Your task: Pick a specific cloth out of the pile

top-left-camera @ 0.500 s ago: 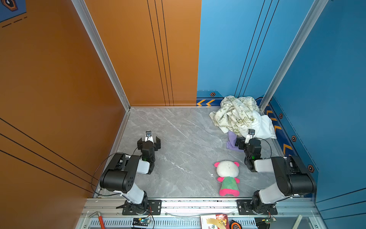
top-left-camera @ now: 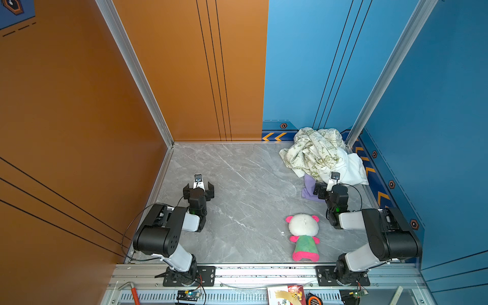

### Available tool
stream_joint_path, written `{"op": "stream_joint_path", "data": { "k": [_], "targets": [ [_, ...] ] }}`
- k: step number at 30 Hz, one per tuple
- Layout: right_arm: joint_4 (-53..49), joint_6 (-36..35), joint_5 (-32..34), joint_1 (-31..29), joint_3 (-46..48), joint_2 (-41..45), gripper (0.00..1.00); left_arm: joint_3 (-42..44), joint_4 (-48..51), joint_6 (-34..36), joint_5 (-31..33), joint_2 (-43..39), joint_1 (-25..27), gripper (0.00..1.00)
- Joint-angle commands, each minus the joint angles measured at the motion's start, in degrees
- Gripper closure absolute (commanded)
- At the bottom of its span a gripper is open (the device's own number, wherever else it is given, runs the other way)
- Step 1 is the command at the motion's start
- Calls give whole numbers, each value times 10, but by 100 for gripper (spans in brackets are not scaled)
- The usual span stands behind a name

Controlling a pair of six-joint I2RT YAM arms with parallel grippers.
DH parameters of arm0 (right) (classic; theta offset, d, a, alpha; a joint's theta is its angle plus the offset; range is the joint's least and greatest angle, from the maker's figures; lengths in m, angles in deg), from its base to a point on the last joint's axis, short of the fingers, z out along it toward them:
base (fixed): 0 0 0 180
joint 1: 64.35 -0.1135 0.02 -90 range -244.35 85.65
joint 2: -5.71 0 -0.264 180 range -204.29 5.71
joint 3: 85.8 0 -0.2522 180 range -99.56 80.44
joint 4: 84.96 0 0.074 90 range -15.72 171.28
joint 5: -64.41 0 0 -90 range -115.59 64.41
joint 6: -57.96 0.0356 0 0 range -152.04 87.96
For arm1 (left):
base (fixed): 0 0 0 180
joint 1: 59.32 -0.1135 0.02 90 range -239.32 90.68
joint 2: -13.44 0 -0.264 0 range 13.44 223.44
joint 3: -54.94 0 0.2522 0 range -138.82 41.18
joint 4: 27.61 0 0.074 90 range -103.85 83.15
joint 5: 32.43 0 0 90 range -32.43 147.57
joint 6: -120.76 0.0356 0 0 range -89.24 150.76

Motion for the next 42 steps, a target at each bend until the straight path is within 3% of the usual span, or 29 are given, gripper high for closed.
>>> {"op": "stream_joint_path", "data": {
  "k": [1,30,37,42],
  "targets": [
    [-12,7,-2,3,-10,-2,0,-2,-4,2,6,-4,4,2],
    [-12,12,-2,4,-10,1,0,-11,28,-18,1,-18,-11,2],
    [-193,24,27,4,-53,140,0,-4,142,19,37,-189,22,2],
    [-326,65,25,0,-92,243,0,-45,332,40,-30,-333,26,2]
  ]
}}
